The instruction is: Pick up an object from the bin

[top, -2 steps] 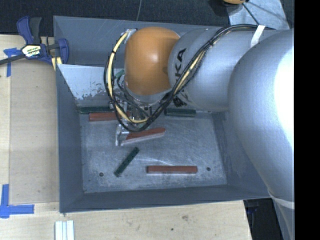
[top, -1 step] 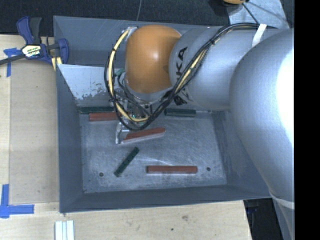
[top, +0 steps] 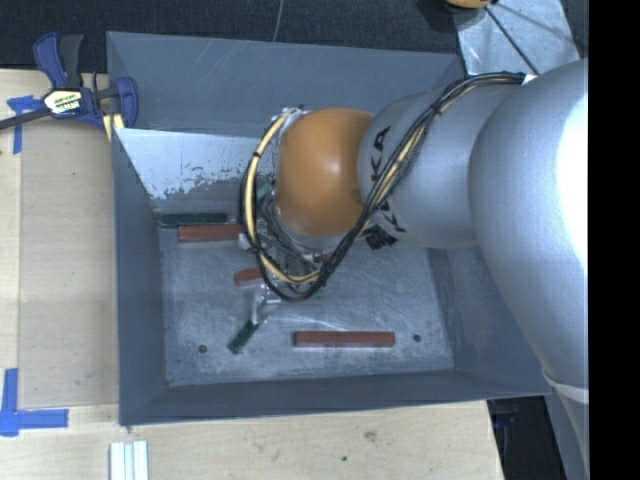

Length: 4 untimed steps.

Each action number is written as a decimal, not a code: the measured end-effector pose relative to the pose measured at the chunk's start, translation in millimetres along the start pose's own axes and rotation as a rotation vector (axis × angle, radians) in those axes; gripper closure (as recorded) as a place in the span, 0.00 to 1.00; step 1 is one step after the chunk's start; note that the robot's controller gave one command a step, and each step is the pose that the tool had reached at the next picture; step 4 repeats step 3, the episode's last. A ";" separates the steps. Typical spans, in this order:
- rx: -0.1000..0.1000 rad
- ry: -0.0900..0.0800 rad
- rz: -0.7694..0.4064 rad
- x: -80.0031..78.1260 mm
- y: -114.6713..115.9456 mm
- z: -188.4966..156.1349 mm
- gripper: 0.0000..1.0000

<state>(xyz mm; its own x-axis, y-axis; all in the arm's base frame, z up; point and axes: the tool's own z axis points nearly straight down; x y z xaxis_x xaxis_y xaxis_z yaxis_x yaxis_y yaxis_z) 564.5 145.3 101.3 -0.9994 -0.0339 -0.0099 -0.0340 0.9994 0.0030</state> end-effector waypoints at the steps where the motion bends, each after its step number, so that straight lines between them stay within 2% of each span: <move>1: -0.003 -0.017 -0.370 -15.9 -37.9 23.1 1.00; 2: -0.003 -0.016 -0.370 -15.9 -37.9 23.1 1.00; 3: 0.001 0.007 -0.329 -15.5 -57.3 -99.9 1.00; 4: 0.001 0.007 -0.329 -15.5 -57.3 -99.9 1.00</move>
Offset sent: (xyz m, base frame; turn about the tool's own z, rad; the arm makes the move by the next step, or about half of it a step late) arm 0.0000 0.0000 0.0000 0.0000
